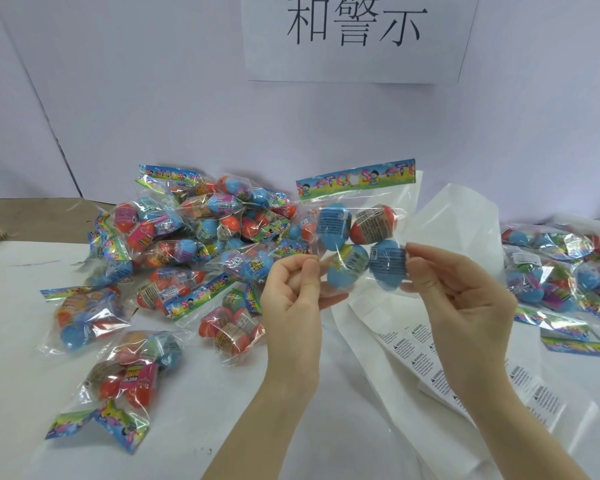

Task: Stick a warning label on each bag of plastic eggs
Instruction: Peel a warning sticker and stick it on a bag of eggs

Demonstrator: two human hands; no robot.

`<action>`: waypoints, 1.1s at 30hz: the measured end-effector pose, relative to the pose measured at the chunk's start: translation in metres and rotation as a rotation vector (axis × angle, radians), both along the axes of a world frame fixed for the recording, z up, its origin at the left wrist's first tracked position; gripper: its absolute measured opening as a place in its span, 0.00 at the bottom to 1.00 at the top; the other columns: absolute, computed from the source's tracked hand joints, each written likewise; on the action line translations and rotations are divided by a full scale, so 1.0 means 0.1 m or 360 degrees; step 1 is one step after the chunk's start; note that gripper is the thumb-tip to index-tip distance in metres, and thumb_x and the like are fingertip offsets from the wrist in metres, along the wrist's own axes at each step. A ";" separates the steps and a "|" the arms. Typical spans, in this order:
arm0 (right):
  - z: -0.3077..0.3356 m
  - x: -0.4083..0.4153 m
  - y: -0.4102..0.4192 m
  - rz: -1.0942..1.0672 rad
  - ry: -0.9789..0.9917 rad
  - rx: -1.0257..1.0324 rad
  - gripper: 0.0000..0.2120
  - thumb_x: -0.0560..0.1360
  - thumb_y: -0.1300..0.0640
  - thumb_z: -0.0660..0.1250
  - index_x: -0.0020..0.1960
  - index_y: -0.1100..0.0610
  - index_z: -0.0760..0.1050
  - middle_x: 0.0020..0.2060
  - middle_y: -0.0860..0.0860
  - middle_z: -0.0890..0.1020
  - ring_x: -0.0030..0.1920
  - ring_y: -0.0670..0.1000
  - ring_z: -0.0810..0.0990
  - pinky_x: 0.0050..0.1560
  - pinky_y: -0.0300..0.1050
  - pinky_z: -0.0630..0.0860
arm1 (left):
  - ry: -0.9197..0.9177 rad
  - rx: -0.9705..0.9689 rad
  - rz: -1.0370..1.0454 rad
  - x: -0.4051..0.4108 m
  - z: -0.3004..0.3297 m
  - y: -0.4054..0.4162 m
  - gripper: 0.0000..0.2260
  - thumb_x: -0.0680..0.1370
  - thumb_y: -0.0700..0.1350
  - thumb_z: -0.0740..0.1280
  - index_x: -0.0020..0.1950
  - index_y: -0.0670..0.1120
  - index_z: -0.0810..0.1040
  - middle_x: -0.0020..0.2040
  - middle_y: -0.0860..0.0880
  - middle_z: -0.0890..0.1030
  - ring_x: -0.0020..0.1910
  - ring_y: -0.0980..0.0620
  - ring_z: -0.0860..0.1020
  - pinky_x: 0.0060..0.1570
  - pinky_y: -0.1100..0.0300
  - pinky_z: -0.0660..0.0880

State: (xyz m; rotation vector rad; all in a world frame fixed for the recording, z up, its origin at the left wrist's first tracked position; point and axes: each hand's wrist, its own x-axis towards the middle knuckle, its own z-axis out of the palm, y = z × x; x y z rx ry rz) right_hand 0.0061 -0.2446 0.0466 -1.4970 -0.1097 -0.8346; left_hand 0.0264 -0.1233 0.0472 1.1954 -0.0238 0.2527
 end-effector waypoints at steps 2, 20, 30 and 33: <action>0.00 0.00 -0.01 0.0014 -0.0029 -0.0010 0.06 0.69 0.58 0.67 0.45 0.51 0.80 0.39 0.40 0.84 0.38 0.42 0.82 0.41 0.36 0.78 | 0.0023 -0.0058 -0.0038 0.00 0.01 0.00 0.07 0.80 0.36 0.58 0.46 0.41 0.73 0.28 0.57 0.80 0.26 0.60 0.78 0.34 0.65 0.79; 0.00 0.00 -0.05 -0.0253 -0.0270 -0.0742 0.16 0.70 0.65 0.67 0.58 0.57 0.74 0.40 0.46 0.79 0.39 0.37 0.74 0.38 0.30 0.70 | 0.0036 -0.0151 -0.0005 0.03 -0.01 0.02 0.07 0.80 0.37 0.58 0.45 0.42 0.73 0.28 0.54 0.79 0.27 0.59 0.78 0.33 0.65 0.79; 0.02 0.00 -0.05 -0.0257 -0.0141 -0.0723 0.12 0.70 0.62 0.66 0.45 0.44 0.75 0.39 0.36 0.79 0.35 0.41 0.72 0.35 0.28 0.68 | -0.0048 -0.0065 0.0067 0.05 -0.02 0.03 0.08 0.80 0.36 0.58 0.43 0.43 0.73 0.29 0.56 0.80 0.27 0.62 0.77 0.31 0.69 0.75; 0.02 0.00 -0.06 -0.0212 -0.0073 -0.0626 0.12 0.70 0.60 0.66 0.42 0.42 0.74 0.36 0.30 0.79 0.34 0.40 0.73 0.35 0.27 0.67 | -0.0069 -0.0064 0.0072 0.04 -0.02 0.02 0.08 0.80 0.35 0.58 0.43 0.43 0.73 0.30 0.56 0.80 0.28 0.62 0.77 0.31 0.70 0.74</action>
